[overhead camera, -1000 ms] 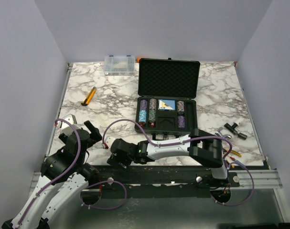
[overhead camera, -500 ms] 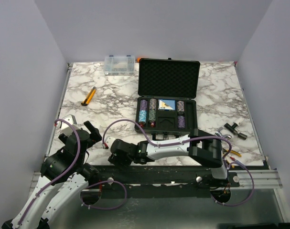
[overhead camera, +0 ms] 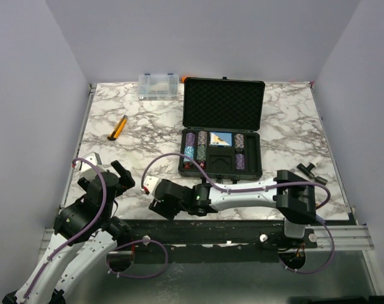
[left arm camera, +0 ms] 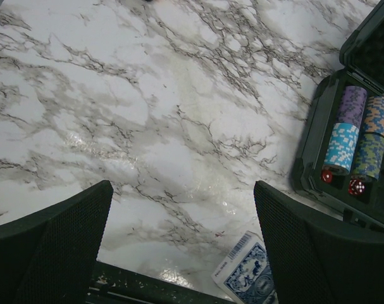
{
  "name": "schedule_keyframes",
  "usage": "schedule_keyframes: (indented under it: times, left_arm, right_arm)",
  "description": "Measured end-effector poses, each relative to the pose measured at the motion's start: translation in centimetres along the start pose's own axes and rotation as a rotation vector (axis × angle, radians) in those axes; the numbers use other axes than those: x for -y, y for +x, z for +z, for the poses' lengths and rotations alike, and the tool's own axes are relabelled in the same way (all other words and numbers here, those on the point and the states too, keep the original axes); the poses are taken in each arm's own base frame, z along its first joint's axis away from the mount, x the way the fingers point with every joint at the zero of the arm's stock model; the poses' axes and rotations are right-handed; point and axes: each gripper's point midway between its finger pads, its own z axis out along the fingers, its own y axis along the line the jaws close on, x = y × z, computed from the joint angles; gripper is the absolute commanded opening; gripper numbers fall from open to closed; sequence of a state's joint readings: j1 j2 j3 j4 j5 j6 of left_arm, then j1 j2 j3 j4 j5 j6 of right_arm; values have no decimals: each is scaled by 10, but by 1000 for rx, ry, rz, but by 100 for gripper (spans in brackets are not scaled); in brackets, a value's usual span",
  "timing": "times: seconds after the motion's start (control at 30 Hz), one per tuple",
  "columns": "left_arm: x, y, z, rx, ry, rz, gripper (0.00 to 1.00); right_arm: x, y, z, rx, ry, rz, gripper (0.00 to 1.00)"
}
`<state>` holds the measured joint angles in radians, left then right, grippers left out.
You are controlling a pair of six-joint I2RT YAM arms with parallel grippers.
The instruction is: Pack up texas hold em set
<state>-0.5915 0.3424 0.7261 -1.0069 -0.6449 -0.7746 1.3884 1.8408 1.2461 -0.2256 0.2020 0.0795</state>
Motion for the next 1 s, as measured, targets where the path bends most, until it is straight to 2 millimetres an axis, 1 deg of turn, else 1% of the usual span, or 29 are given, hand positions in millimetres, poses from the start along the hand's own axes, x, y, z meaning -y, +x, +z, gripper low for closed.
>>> schedule_keyframes:
  times: [0.03,0.2,0.43,0.5,0.6,0.77,0.83,0.9,1.0]
  left_arm:
    - [0,0,0,0,0,0,92]
    - [-1,1,0,-6,-6,6,92]
    - [-1,2,1,-12,-11,11,92]
    - [-1,2,1,-12,-11,10,92]
    - [-1,2,1,-12,-11,9,92]
    - [-1,2,1,-12,-11,9,92]
    - [-1,2,1,-12,-11,10,92]
    - [-1,2,1,-12,-11,10,92]
    - [-1,2,1,-11,-11,10,92]
  right_arm:
    - [4,-5,-8,19,11,-15,40]
    - [18,-12,-27,55,47,-77,41]
    - [47,-2,-36,31,98,-172,40]
    - [58,0,-40,25,114,-190,39]
    - [82,1,-51,26,148,-203,37]
    - [128,0,-71,36,202,-190,35]
    - [147,3,-79,34,226,-190,26]
    - [163,8,-85,27,243,-195,13]
    - [178,16,-92,15,246,-222,10]
